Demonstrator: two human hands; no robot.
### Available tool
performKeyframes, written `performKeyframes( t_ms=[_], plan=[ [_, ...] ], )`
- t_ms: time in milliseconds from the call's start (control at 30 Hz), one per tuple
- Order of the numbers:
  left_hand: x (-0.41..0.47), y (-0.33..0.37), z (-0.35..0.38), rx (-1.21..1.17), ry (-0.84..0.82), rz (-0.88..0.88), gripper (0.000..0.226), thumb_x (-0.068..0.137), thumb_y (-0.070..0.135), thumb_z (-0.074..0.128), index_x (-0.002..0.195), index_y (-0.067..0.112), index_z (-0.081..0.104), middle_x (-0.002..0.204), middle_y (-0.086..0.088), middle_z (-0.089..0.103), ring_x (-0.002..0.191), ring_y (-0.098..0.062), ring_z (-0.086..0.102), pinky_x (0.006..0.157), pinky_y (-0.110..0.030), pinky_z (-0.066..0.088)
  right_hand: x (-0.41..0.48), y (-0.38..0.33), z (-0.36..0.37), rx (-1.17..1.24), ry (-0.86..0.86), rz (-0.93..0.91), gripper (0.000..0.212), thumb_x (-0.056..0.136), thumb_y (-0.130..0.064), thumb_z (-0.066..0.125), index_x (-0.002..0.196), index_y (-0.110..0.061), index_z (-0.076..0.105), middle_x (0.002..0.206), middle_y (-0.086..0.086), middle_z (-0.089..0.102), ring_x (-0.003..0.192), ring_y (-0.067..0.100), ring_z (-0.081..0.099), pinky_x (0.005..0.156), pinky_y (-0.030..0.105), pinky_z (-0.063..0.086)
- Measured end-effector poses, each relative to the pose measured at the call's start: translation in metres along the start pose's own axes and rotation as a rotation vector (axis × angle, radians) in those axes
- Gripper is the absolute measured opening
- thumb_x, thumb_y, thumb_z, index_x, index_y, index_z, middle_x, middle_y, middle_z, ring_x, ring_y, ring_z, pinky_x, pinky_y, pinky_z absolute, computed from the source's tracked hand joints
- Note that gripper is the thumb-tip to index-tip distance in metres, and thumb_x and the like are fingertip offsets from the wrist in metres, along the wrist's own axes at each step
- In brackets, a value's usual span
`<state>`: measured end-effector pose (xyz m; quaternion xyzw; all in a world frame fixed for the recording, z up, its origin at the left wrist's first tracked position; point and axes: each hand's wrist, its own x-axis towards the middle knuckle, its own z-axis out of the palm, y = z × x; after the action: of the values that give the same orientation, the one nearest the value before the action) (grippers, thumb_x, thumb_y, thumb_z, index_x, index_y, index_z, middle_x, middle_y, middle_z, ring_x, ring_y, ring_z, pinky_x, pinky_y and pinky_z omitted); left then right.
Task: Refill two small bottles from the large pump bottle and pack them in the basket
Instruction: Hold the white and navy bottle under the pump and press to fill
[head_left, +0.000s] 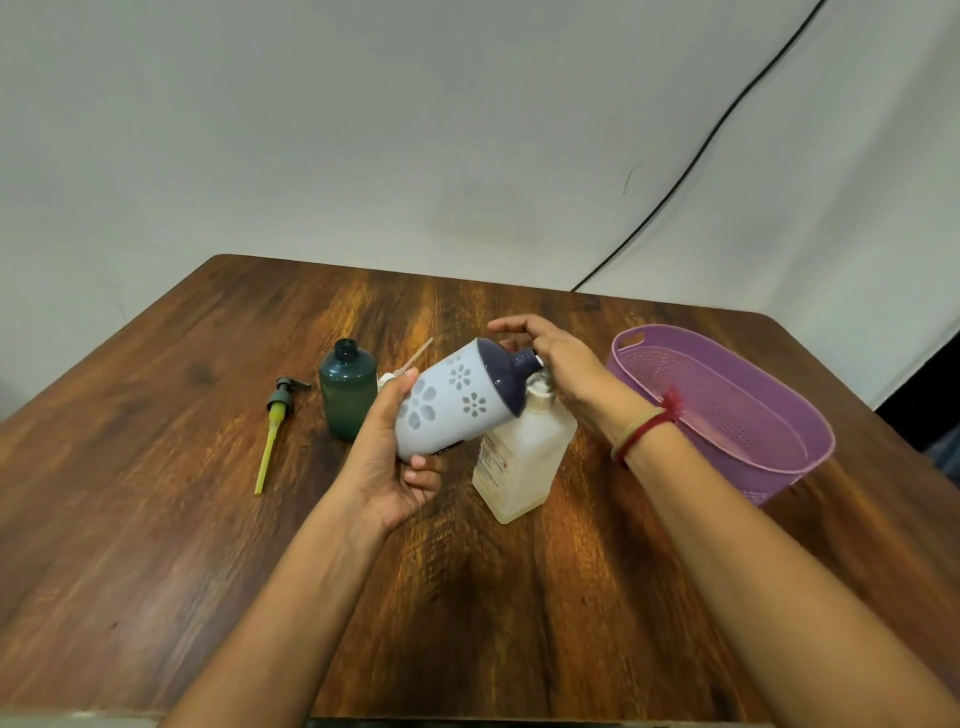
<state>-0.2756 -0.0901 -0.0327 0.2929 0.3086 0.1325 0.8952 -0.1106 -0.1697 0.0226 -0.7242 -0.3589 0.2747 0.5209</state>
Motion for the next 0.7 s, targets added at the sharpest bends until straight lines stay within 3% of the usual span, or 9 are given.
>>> performKeyframes(
  t_ms=[267, 433, 567, 700],
  plan=[
    [-0.003, 0.003, 0.000, -0.005, -0.037, 0.009, 0.038, 0.070, 0.053, 0.067, 0.085, 0.019, 0.059, 0.077, -0.004, 0.059, 0.031, -0.003, 0.035, 0.032, -0.008, 0.027, 0.005, -0.006, -0.004, -0.027, -0.009, 0.020, 0.037, 0.091, 0.002, 0.030, 0.106, -0.014, 0.060, 0.122, 0.018, 0.054, 0.105, 0.023, 0.051, 0.079, 0.025, 0.046],
    [0.001, 0.000, 0.000, 0.008, -0.002, -0.004, 0.035, 0.077, 0.053, 0.063, 0.079, 0.019, 0.059, 0.070, -0.003, 0.059, 0.030, -0.003, 0.034, 0.031, -0.008, 0.026, 0.005, 0.009, 0.002, 0.073, 0.101, -0.015, 0.038, 0.089, 0.007, 0.030, 0.099, -0.015, 0.059, 0.112, 0.011, 0.052, 0.103, 0.018, 0.048, 0.080, 0.023, 0.044],
    [-0.001, -0.001, -0.003, -0.010, -0.011, -0.025, 0.035, 0.077, 0.054, 0.063, 0.079, 0.019, 0.059, 0.072, -0.003, 0.059, 0.030, -0.003, 0.035, 0.029, -0.008, 0.027, 0.004, 0.003, 0.001, -0.026, 0.058, -0.014, 0.038, 0.092, 0.004, 0.030, 0.099, -0.019, 0.059, 0.116, 0.008, 0.051, 0.106, 0.017, 0.048, 0.086, 0.027, 0.043],
    [-0.003, 0.003, 0.001, -0.007, -0.034, 0.000, 0.035, 0.078, 0.053, 0.062, 0.078, 0.018, 0.059, 0.067, -0.003, 0.060, 0.029, -0.003, 0.036, 0.029, -0.008, 0.028, 0.005, -0.008, -0.005, -0.086, -0.004, 0.000, 0.037, 0.092, 0.002, 0.030, 0.101, -0.018, 0.059, 0.122, 0.013, 0.051, 0.107, 0.021, 0.050, 0.080, 0.025, 0.045]
  ],
)
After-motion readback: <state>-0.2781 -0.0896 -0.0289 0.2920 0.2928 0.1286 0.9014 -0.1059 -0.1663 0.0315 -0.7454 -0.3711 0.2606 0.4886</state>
